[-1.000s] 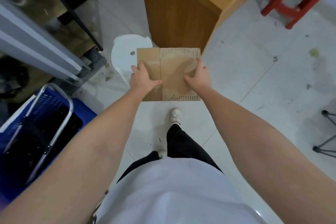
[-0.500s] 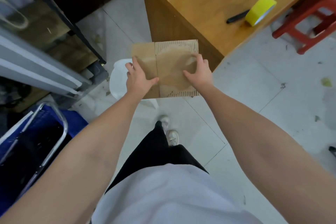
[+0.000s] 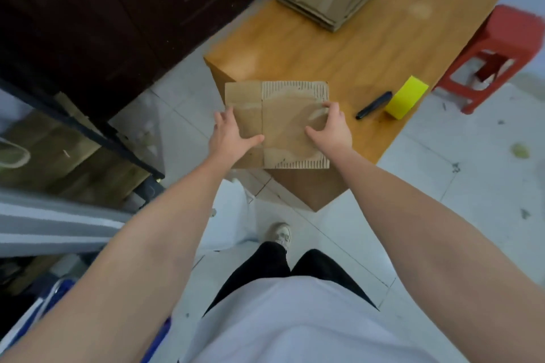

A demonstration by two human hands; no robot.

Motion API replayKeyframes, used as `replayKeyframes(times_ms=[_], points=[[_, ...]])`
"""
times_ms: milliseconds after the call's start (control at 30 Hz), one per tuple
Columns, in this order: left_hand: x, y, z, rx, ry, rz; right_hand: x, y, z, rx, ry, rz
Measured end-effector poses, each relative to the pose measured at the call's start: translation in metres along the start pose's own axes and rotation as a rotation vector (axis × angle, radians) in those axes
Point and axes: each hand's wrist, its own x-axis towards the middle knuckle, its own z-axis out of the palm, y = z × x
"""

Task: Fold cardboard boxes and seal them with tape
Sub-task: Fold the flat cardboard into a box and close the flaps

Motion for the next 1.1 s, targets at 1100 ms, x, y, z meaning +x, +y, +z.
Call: replayKeyframes(times_ms=[1100], points=[[0.145, 0.129, 0.019, 0.323, -0.156, 0.122, 0.089, 0.026, 0.001, -0.020, 0.066, 0.266]])
